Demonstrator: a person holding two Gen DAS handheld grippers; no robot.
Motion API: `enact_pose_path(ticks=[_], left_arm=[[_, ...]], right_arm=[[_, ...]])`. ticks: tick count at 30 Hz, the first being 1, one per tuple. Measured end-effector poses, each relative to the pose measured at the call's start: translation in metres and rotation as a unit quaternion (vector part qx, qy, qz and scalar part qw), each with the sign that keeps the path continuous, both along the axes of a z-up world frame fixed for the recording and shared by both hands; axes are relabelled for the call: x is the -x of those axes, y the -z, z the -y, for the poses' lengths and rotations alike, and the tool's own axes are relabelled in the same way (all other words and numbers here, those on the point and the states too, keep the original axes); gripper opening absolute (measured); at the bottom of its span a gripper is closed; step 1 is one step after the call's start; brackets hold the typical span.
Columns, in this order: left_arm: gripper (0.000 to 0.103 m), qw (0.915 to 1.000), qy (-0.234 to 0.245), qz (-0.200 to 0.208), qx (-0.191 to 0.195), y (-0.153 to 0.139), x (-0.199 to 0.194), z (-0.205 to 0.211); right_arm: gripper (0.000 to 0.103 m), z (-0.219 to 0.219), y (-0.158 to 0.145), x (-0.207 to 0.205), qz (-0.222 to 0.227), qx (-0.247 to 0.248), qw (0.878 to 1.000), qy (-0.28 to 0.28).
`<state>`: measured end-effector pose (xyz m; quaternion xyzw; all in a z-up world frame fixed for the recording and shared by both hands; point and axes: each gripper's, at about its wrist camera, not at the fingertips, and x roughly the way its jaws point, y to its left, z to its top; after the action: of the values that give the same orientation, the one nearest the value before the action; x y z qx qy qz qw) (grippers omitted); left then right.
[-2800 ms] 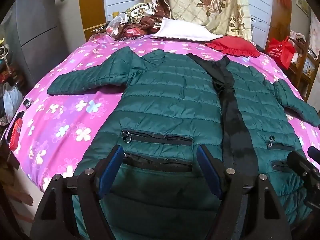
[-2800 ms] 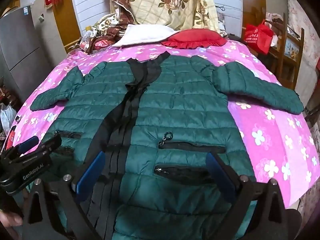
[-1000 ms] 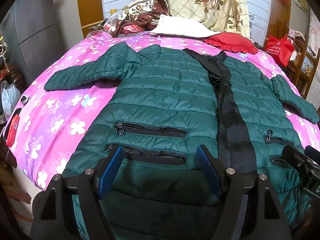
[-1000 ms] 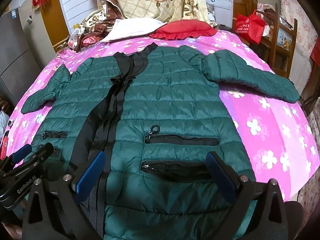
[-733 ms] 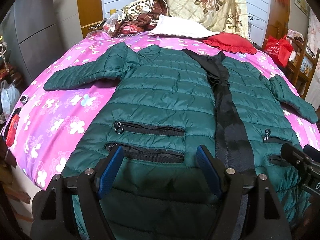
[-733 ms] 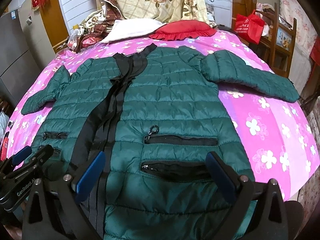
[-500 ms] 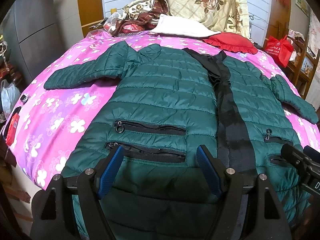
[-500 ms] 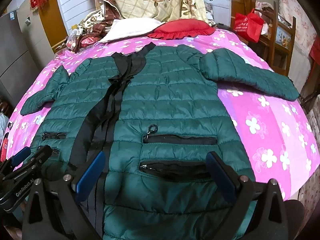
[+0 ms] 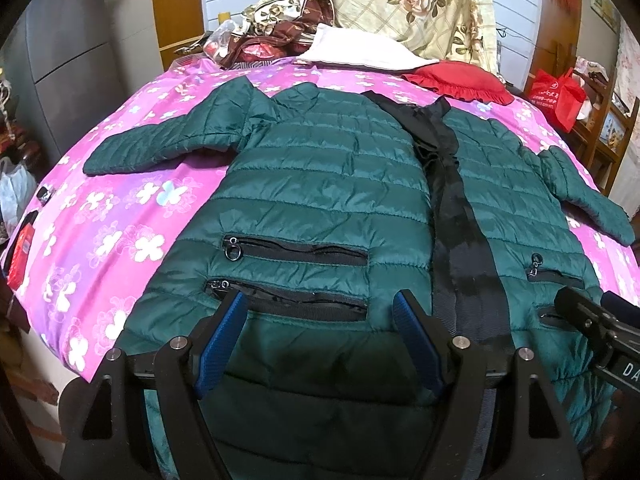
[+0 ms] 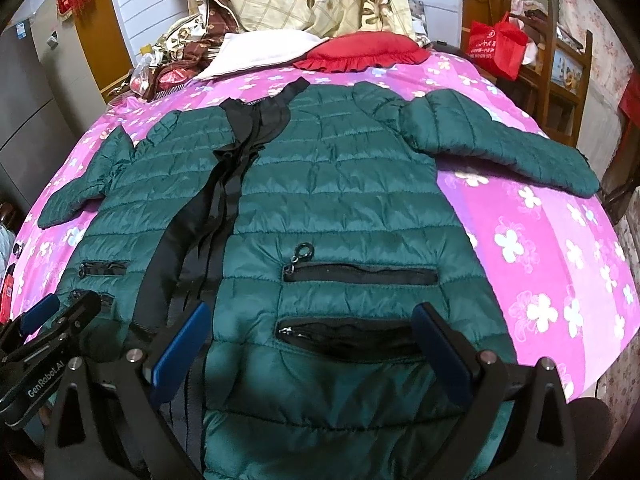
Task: Fold large clothes
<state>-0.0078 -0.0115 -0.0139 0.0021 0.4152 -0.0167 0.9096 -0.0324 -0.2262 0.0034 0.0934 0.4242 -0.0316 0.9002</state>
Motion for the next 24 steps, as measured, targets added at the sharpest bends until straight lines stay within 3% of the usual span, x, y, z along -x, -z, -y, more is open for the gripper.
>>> enact_pose_path(ticks=[9, 15, 24], left_arm=[[0.050, 1.0000, 0.005, -0.003, -0.008, 0.003, -0.003, 0.003], [0.050, 0.9996, -0.003, -0.023, 0.014, -0.004, -0.011, -0.004], [0.050, 0.9999, -0.011, -0.007, 0.002, -0.009, -0.030, -0.014]], right_arm=[[0.102, -0.003, 0.001, -0.003, 0.003, 0.007, 1.000, -0.002], [0.102, -0.003, -0.003, -0.011, 0.006, -0.006, 1.000, -0.003], [0.102, -0.006, -0.007, -0.030, 0.005, -0.015, 1.000, -0.004]])
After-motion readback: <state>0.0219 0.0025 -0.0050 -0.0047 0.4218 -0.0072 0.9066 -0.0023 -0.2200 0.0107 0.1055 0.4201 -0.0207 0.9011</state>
